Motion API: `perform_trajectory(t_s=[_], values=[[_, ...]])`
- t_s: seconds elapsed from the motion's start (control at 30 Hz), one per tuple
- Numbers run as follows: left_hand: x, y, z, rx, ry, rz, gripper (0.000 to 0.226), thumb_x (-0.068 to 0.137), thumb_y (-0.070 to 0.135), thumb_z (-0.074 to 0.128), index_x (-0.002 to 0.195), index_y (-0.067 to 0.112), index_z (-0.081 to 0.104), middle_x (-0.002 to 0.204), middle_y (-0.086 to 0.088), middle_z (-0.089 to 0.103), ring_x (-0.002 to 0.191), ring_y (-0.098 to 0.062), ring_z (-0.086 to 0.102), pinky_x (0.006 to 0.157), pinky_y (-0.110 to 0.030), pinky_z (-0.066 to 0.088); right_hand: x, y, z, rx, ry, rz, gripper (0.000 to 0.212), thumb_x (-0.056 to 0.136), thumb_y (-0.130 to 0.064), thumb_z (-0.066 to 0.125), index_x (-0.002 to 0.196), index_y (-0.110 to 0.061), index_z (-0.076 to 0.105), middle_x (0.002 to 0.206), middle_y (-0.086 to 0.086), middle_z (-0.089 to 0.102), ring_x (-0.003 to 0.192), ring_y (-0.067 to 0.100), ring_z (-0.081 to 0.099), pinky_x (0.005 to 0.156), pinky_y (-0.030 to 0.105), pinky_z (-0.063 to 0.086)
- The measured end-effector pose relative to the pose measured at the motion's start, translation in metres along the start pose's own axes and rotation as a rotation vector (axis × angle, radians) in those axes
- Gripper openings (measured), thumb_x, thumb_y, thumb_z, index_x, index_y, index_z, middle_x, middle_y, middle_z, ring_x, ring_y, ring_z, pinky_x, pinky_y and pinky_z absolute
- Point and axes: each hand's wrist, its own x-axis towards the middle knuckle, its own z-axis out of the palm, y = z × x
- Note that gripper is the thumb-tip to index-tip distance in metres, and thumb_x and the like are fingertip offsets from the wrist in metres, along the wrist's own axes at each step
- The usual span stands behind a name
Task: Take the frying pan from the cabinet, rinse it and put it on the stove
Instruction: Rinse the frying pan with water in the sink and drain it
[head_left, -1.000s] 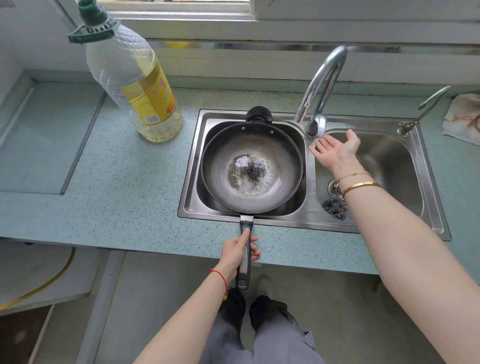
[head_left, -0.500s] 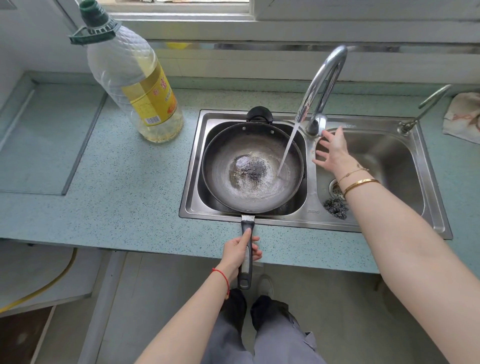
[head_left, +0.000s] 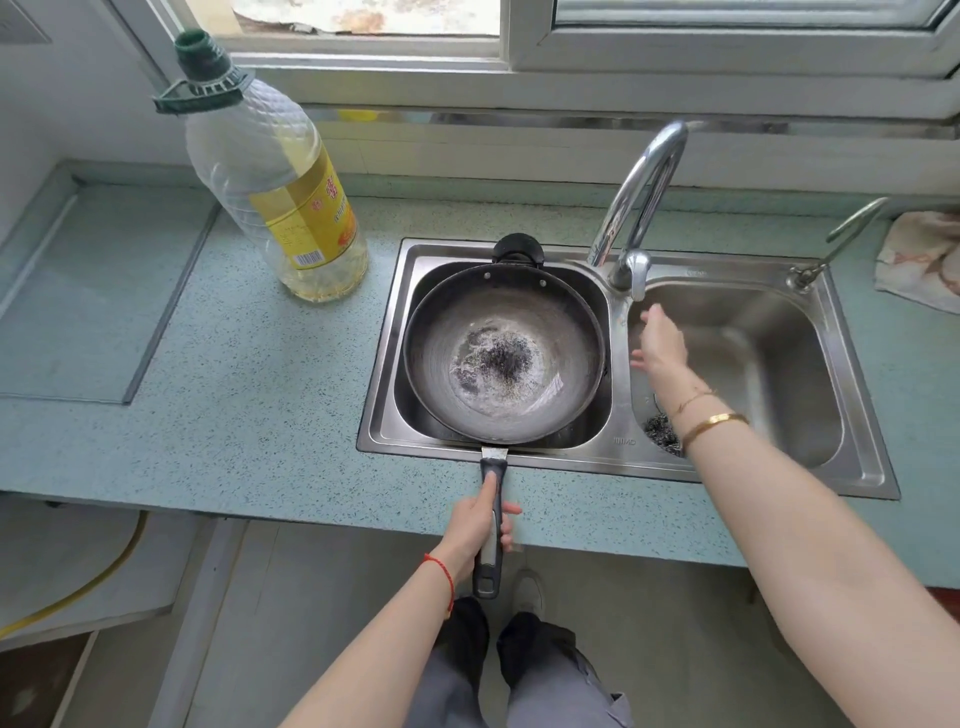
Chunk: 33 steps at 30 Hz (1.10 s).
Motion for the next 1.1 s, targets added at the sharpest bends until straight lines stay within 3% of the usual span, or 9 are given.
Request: perform_trajectory(t_s=[0.07,0.13,0.3,0.4,0.53,0.7,0.87,0.97,1.1], values=[[-0.002,0.003,0.004,0.012,0.016,-0.021,0.055,0.096,0.058,0.047,0.078,0.008,0.057,0.046,0.000,0.043,0.038,-0.013,0.041,0.042,-0.023,0.039,-0.010,0.022,0.010,-0.105,-0.040,0.008,0.040,0.095,-0.034,0.040,0.103,-0.004,0.066,0.090,0.017,0.069,0.062,0.025,0.066,0.043,0.023,0.047],[-0.001,0.004,0.006,0.058,0.032,-0.002,0.050,0.092,0.058,0.055,0.070,0.013,0.051,0.045,0.001,0.040,0.038,-0.013,0.038,0.042,-0.022,0.037,-0.034,0.040,0.022,-0.218,-0.212,0.085,0.032,0.096,-0.024,0.043,0.083,-0.002,0.063,0.064,0.012,0.062,0.039,0.016,0.054,0.037,0.018,0.044],[0.001,-0.001,0.006,0.110,0.055,0.043,0.039,0.093,0.033,0.065,0.064,0.015,0.046,0.044,0.003,0.037,0.033,-0.010,0.033,0.037,-0.019,0.031,-0.111,0.070,0.052,-0.486,-0.595,0.092,0.042,0.100,-0.029,0.049,0.099,0.006,0.072,0.093,0.020,0.076,0.060,0.022,0.067,0.054,0.026,0.058],[-0.001,-0.001,0.004,0.120,0.060,0.071,0.035,0.094,0.023,0.063,0.063,0.015,0.048,0.043,0.003,0.036,0.031,-0.008,0.031,0.036,-0.018,0.029,-0.133,0.085,0.077,-0.472,-0.636,0.121,0.045,0.098,-0.035,0.054,0.100,0.008,0.068,0.100,0.022,0.074,0.072,0.028,0.069,0.063,0.031,0.059],[-0.009,0.000,0.003,0.114,0.025,0.094,0.026,0.094,0.024,0.060,0.075,0.007,0.063,0.047,0.002,0.040,0.034,-0.008,0.032,0.037,-0.018,0.030,-0.143,0.105,0.102,-0.353,-0.555,0.178,0.028,0.092,-0.034,0.066,0.074,-0.014,0.057,0.079,0.006,0.062,0.080,0.025,0.065,0.081,0.042,0.061],[-0.018,0.007,0.005,0.073,-0.020,0.083,0.029,0.096,0.023,0.058,0.070,0.010,0.054,0.041,0.007,0.034,0.031,-0.005,0.028,0.035,-0.015,0.026,-0.153,0.106,0.100,-0.141,-0.525,0.246,0.024,0.092,-0.023,0.069,0.075,-0.013,0.057,0.073,0.004,0.061,0.058,0.011,0.055,0.052,0.024,0.050],[-0.027,0.009,0.005,0.058,-0.042,0.114,0.036,0.099,0.024,0.056,0.067,0.016,0.042,0.038,0.008,0.034,0.029,-0.004,0.027,0.034,-0.014,0.024,-0.160,0.116,0.102,-0.081,-0.438,0.178,0.025,0.089,-0.026,0.072,0.076,-0.006,0.064,0.079,0.015,0.064,0.058,0.016,0.054,0.057,0.027,0.046],[-0.029,0.008,0.003,0.085,-0.004,0.176,0.028,0.098,0.021,0.058,0.074,0.015,0.044,0.039,0.005,0.035,0.029,-0.006,0.030,0.035,-0.015,0.028,-0.162,0.115,0.101,0.035,-0.472,0.218,0.026,0.092,-0.021,0.069,0.070,-0.007,0.064,0.073,0.011,0.069,0.056,0.016,0.061,0.053,0.024,0.049],[-0.034,0.010,0.001,0.122,0.097,0.268,0.030,0.095,0.019,0.060,0.071,0.015,0.043,0.039,0.002,0.034,0.029,-0.010,0.031,0.034,-0.017,0.030,-0.168,0.109,0.100,0.160,-0.579,0.231,0.022,0.099,-0.014,0.058,0.085,0.001,0.066,0.057,0.001,0.072,0.050,0.006,0.069,0.046,0.015,0.049]])
